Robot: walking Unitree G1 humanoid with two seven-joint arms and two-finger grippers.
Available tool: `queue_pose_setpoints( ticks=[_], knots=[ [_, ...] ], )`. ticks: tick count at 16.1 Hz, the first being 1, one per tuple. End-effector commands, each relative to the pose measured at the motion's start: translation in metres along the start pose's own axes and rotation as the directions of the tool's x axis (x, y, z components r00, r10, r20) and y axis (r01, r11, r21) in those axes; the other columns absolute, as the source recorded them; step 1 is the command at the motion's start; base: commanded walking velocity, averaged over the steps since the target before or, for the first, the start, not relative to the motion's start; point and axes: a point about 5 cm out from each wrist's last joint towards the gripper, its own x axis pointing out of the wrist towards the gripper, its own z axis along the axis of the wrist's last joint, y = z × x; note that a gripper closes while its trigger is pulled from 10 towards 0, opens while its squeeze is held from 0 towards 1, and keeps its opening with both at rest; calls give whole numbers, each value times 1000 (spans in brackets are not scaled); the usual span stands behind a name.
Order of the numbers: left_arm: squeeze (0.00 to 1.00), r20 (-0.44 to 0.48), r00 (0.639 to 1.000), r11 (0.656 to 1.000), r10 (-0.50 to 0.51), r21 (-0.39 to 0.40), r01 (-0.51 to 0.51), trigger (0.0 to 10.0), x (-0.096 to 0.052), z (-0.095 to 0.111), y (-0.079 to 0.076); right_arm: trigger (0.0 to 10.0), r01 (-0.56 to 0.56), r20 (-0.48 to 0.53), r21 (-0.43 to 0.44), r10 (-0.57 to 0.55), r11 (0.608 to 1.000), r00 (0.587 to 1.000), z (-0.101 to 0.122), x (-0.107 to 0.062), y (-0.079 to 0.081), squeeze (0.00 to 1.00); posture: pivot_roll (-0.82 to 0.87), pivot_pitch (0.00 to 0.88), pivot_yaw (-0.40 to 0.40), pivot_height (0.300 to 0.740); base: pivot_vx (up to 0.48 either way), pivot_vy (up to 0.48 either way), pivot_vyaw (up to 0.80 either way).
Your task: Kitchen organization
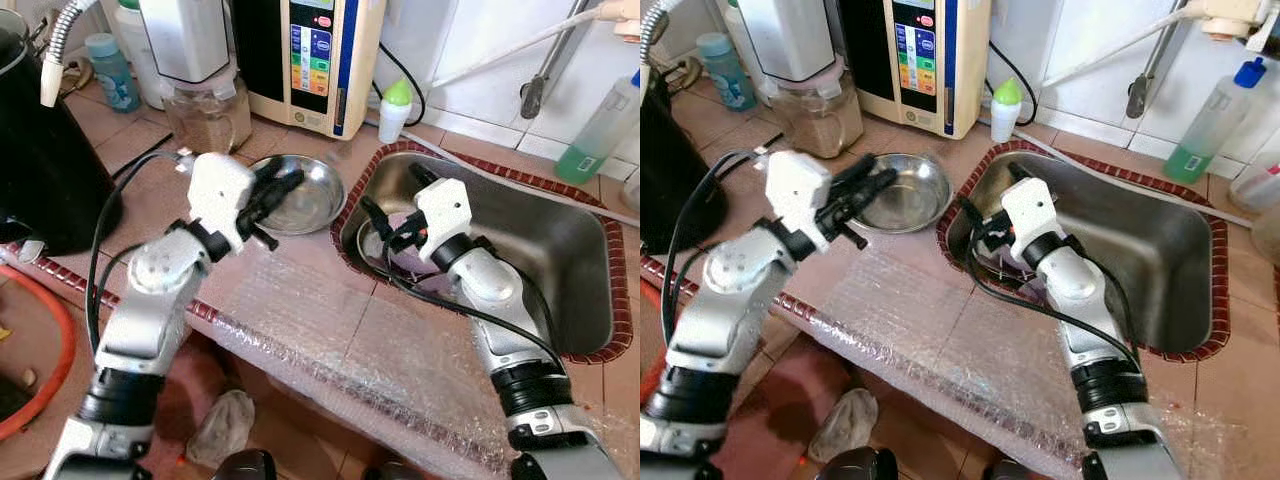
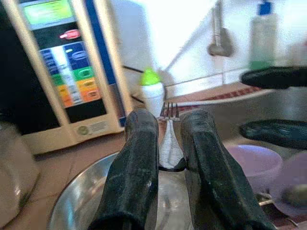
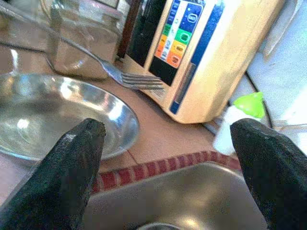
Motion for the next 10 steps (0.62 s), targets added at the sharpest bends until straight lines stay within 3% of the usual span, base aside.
queue_pose_setpoints(
  ticks=[1, 2, 4, 6, 9, 10],
  knots=[
    [0, 16, 999, 998, -51, 24, 50, 0, 5, 9, -4, 10000, -7, 22, -42, 8, 999, 1000, 5, 4, -2, 0, -19, 45, 9, 740, 0, 0, 0],
    [0, 14, 998, 998, -67, 22, 67, 0, 6, 10, -5, 10000, -38, 23, -54, 39, 998, 999, 4, 4, 1, 0, -22, 45, 13, 740, 0, 0, 0],
    [0, 7, 994, 994, -112, 20, 111, 0, 11, 12, -11, 10000, -168, 12, -168, 172, 971, 985, 2, 3, 12, 0, -27, 46, 17, 740, 0, 0, 0],
    [0, 5, 982, 982, -188, 6, 188, 0, 19, 14, -23, 10000, -253, -2, -296, 264, 921, 965, 3, 6, 13, 0, -31, 49, 20, 740, 0, 0, 0],
    [0, -4, 969, 969, -247, 1, 247, 0, 24, 14, -33, 10000, -266, 3, -360, 286, 894, 958, 5, 13, 12, 0, -28, 48, 16, 740, 0, 0, 0],
    [0, -11, 966, 966, -259, 6, 260, 0, 24, 14, -36, 4784, -265, 8, -369, 288, 891, 958, 5, 14, 12, 0, -26, 47, 14, 740, 0, 0, 0]
  ],
)
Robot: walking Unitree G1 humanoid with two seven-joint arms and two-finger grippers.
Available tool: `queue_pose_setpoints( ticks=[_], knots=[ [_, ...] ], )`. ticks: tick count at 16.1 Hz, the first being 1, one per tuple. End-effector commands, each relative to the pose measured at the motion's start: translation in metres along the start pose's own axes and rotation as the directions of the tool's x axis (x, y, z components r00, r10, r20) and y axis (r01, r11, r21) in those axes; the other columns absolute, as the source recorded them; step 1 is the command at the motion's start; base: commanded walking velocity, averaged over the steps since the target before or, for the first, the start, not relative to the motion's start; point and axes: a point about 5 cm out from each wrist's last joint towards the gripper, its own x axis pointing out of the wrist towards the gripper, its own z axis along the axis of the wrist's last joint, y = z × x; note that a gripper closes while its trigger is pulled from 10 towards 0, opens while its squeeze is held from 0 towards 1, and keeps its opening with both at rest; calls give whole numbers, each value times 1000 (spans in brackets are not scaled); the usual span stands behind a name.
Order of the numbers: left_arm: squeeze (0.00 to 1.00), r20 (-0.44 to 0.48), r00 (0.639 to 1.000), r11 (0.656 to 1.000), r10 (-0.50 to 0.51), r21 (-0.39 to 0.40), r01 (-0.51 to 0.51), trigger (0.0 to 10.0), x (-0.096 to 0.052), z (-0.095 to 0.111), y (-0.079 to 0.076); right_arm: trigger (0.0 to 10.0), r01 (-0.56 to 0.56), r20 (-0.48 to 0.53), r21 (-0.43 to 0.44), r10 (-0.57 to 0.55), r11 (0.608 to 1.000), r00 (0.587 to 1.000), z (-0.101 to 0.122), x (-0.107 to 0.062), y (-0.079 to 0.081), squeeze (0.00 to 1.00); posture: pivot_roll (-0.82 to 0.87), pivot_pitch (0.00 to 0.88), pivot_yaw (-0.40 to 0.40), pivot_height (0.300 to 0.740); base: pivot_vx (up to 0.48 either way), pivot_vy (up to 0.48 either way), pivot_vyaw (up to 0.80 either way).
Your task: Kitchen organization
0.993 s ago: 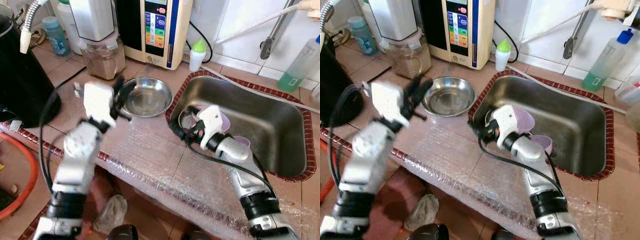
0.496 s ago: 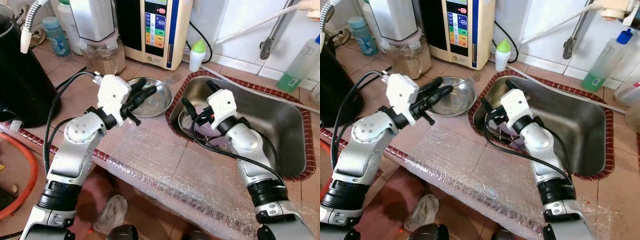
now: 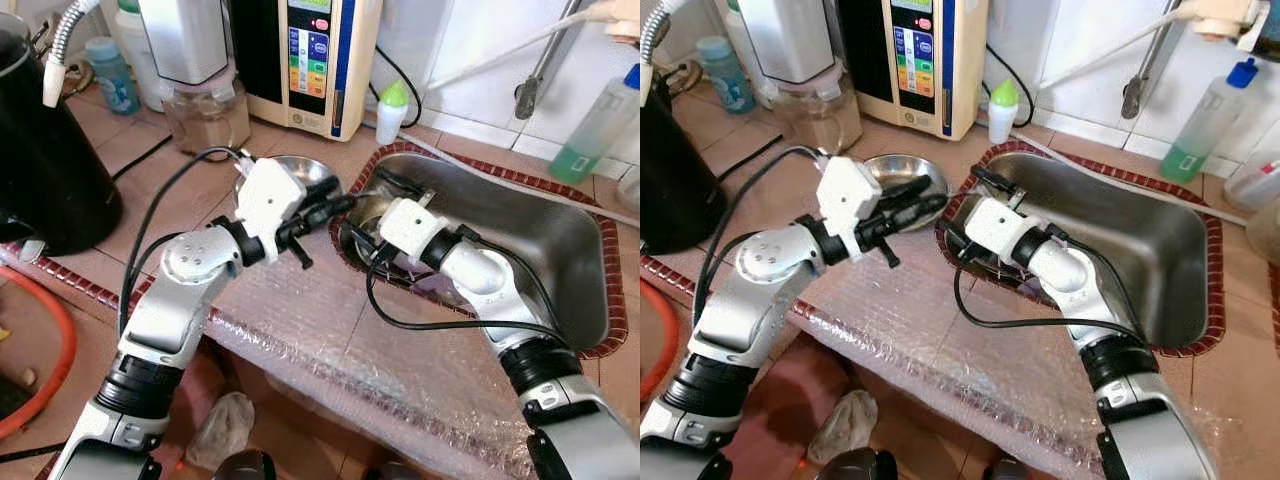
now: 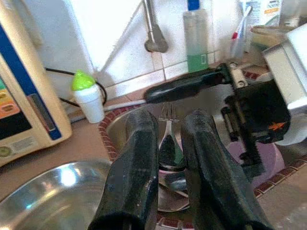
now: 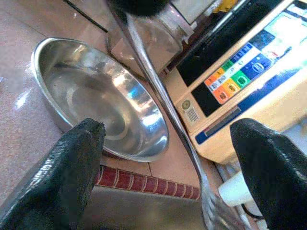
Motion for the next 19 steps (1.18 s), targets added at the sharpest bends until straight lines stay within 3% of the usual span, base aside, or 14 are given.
queue_pose_setpoints(
  ticks=[1, 2, 7, 12, 19],
  knots=[
    [0, 18, 999, 999, -34, 28, 33, 0, 4, 9, -3, 2000, -9, 13, -28, 10, 1000, 1000, 2, 2, -2, 0, -26, 47, 13, 740, 0, 0, 0],
    [0, 18, 999, 999, -40, 27, 40, 0, 5, 10, -6, 0, -23, 15, -26, 23, 999, 1000, 0, 3, 0, 0, -20, 44, 7, 740, 0, 0, 0],
    [0, 13, 999, 999, -36, 29, 36, 0, 4, 8, -7, 0, -21, -22, 18, 22, 1000, 1000, -8, 4, -2, 0, -17, 40, -6, 740, 0, 0, 0],
    [0, 5, 999, 999, -32, 32, 31, 0, 3, 6, -7, 0, 46, -91, -21, -48, 999, 995, -18, 2, -14, 0, -19, 42, -7, 740, 0, 0, 0],
    [0, -17, 999, 998, -30, 47, 31, 0, 2, 2, -7, 0, 105, -90, -19, -106, 994, 990, -19, 0, -19, 0, -20, 48, -4, 740, 0, 0, 0]
  ],
)
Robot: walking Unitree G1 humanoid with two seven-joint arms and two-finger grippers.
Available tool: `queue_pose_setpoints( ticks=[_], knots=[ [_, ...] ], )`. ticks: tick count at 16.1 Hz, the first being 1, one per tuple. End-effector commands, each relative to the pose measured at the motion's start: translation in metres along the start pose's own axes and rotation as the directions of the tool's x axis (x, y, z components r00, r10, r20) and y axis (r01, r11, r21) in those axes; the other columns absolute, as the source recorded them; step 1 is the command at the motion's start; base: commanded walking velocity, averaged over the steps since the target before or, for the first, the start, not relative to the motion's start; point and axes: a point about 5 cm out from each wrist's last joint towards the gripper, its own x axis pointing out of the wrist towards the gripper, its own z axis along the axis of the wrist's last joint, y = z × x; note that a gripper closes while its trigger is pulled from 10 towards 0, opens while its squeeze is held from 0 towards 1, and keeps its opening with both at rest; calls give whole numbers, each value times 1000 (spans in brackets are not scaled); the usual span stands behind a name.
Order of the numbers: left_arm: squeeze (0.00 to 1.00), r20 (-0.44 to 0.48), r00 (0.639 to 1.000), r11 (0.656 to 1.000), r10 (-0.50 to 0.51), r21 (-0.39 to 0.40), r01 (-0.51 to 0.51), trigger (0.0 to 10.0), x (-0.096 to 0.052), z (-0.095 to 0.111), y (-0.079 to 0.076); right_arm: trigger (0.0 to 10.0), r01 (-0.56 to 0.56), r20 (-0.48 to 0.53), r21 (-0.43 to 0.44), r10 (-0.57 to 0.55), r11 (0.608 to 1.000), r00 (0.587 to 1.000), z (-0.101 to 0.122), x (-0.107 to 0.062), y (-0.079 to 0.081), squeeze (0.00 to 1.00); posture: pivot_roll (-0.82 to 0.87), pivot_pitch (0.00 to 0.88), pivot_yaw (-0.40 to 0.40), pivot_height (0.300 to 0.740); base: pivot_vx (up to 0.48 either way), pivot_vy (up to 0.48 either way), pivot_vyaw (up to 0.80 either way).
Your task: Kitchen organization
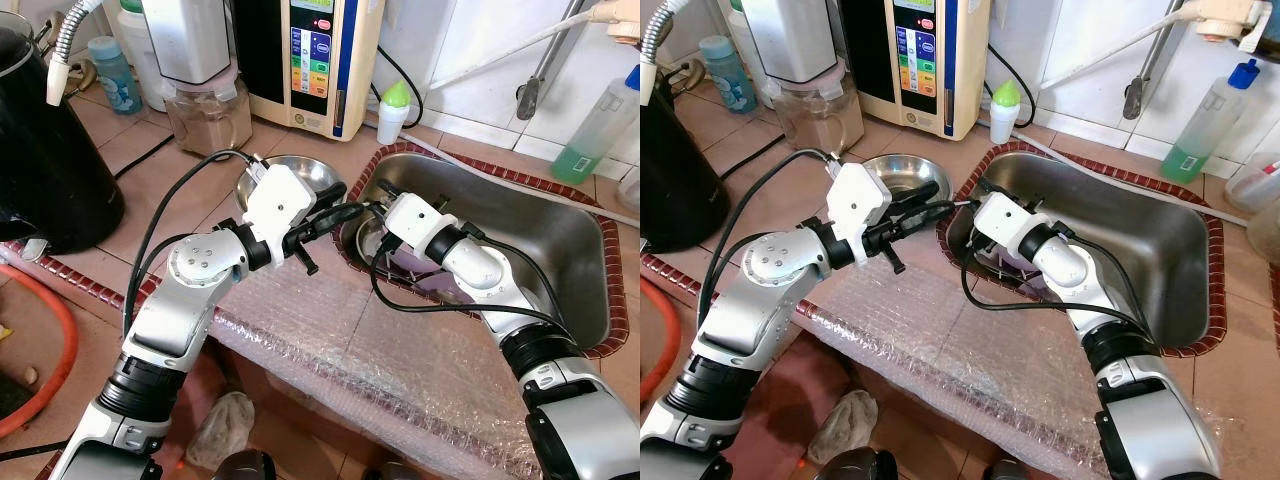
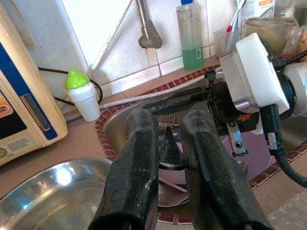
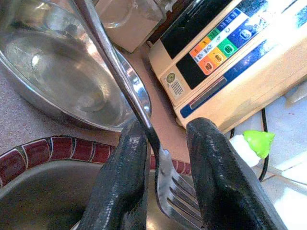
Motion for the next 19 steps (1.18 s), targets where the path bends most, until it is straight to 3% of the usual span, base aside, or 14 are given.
queue_pose_setpoints(
  ticks=[1, 11, 12, 13, 14, 19],
  knots=[
    [0, 3, 1000, 1000, -15, 20, 15, 0, 1, 2, -2, 0, 32, 4, -6, -32, 999, 999, 1, 0, -10, 0, -20, 47, -6, 740, 0, 0, 0],
    [0, -5, 1000, 1000, 1, 23, -1, 0, 0, -3, -4, 0, 39, 19, 2, -39, 999, 999, 3, 3, -9, 0, -15, 41, -14, 740, 0, 0, 0],
    [0, -19, 1000, 1000, 20, 15, -19, 1059, -2, -8, -4, 0, 37, 21, 2, -37, 999, 999, 3, 4, -7, 0, -13, 42, -13, 740, 0, 0, 0],
    [1000, -21, 999, 999, 41, -18, -42, 5412, -5, -14, -4, 0, 35, 14, 4, -35, 999, 999, 2, 3, -6, 0, -9, 43, -12, 740, 0, 0, 0],
    [1000, -31, 999, 999, 26, -40, -27, 10000, -8, -20, -7, 0, 34, 4, 7, -34, 999, 999, -1, 4, -5, 0, -8, 44, -10, 740, 0, 0, 0],
    [1000, -57, 997, 999, 47, -14, -48, 10000, -15, -31, -13, 0, 42, -123, 61, -34, 997, 992, -21, 2, 12, 0, 2, 49, -2, 740, 0, 0, 0]
  ],
)
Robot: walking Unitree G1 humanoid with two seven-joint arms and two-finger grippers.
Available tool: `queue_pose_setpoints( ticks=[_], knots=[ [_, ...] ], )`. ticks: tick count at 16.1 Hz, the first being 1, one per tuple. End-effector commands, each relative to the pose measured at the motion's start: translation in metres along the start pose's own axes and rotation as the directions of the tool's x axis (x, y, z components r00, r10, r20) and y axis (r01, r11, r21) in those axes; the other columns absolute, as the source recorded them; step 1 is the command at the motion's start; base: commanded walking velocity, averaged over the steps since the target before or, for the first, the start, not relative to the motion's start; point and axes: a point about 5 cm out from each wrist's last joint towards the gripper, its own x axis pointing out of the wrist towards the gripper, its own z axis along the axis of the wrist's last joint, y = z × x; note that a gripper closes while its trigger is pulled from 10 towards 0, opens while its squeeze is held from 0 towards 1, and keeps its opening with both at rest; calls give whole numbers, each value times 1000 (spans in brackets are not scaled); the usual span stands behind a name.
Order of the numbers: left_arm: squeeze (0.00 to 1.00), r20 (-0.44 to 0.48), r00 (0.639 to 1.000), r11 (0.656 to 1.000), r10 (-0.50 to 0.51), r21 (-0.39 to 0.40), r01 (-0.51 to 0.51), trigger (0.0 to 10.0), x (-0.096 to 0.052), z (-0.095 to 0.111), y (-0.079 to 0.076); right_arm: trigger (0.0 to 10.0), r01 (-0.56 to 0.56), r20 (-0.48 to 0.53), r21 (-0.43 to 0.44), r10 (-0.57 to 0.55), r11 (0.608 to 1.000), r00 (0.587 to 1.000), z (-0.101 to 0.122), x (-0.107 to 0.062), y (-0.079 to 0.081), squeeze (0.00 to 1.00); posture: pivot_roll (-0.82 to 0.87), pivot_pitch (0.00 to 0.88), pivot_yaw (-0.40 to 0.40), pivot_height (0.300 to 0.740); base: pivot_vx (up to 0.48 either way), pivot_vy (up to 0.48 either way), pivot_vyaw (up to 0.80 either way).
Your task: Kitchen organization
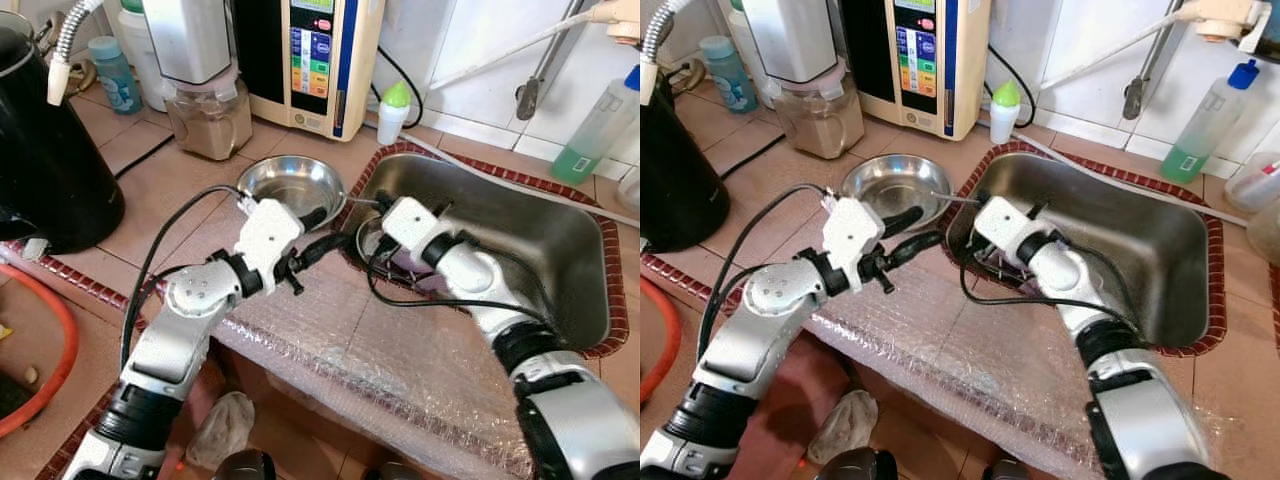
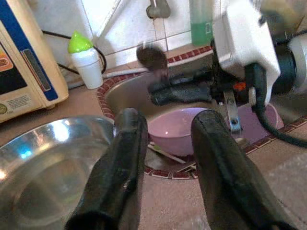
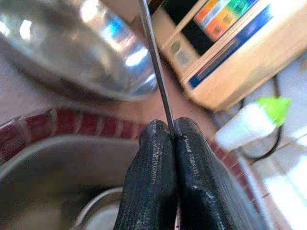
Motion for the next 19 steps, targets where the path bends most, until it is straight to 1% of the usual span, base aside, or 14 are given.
queue_pose_setpoints(
  ticks=[1, 2, 3, 4, 6, 7, 8, 12, 13, 15, 16, 17, 18, 19],
  knots=[
    [1000, -2, 1000, 1000, -18, 23, 18, 10000, -2, 1, -4, 0, 21, -47, 4, -20, 1000, 999, -7, -2, -1, 0, 9, 53, -2, 740, 0, 0, 0],
    [1000, -13, 1000, 999, -26, 29, 26, 10000, -3, -1, -5, 0, 38, -73, 31, -36, 999, 997, -12, -3, 0, 0, 9, 53, -2, 740, 0, 0, 0],
    [1000, -28, 999, 999, -37, 31, 38, 10000, -6, -4, -7, 0, 70, -119, 84, -60, 994, 991, -19, -5, 3, 0, 15, 57, 2, 740, 0, 0, 0],
    [1000, -31, 999, 999, -40, 33, 41, 10000, -7, -5, -7, 0, 79, -131, 100, -65, 992, 989, -21, -5, 4, 0, 17, 58, 3, 740, 0, 0, 0],
    [1000, -50, 998, 998, -43, 53, 46, 10000, -10, -8, -8, 0, 145, -241, 210, -92, 967, 966, -36, -11, 8, 0, 25, 63, 8, 740, 0, 0, 0],
    [1000, -52, 998, 998, -45, 50, 48, 10000, -12, -8, -7, 4549, 202, -303, 278, -114, 939, 946, -45, -15, 9, 0, 27, 65, 12, 740, 0, 0, 0],
    [1000, -61, 997, 997, -51, 55, 54, 10000, -12, -9, -8, 10000, 247, -349, 327, -127, 912, 929, -52, -20, 8, 1000, 27, 65, 18, 740, 0, 0, 0],
    [1000, -82, 995, 995, -61, 72, 67, 10000, -12, -11, -6, 10000, 298, -393, 395, -133, 869, 910, -59, -25, 11, 1000, 24, 63, 31, 740, 0, 0, 0],
    [1000, -83, 995, 995, -55, 81, 62, 10000, -12, -11, -3, 10000, 317, -406, 438, -130, 841, 905, -61, -25, 13, 1000, 19, 62, 36, 740, 0, 0, 0],
    [1000, -77, 997, 995, -25, 92, 32, 10000, -10, -10, 2, 10000, 327, -413, 457, -128, 827, 902, -62, -26, 13, 1000, 13, 62, 41, 740, 0, 0, 0],
    [1000, -84, 996, 996, 4, 88, 3, 10000, -9, -11, 6, 10000, 338, -409, 475, -137, 812, 902, -62, -26, 12, 1000, 10, 61, 43, 740, 0, 0, 0],
    [1000, -91, 995, 996, 35, 87, -27, 10000, -8, -12, 11, 10000, 360, -407, 505, -151, 784, 901, -62, -27, 10, 1000, 7, 59, 43, 740, 0, 0, 0],
    [1000, -86, 996, 996, 39, 85, -32, 10000, -8, -12, 12, 10000, 376, -410, 530, -159, 760, 898, -63, -28, 9, 1000, 6, 57, 42, 740, 0, 0, 0],
    [1000, -87, 995, 996, 47, 85, -39, 10000, -9, -12, 14, 10000, 395, -412, 574, -164, 717, 896, -63, -28, 8, 1000, 5, 53, 40, 740, 0, 0, 0]
  ],
)
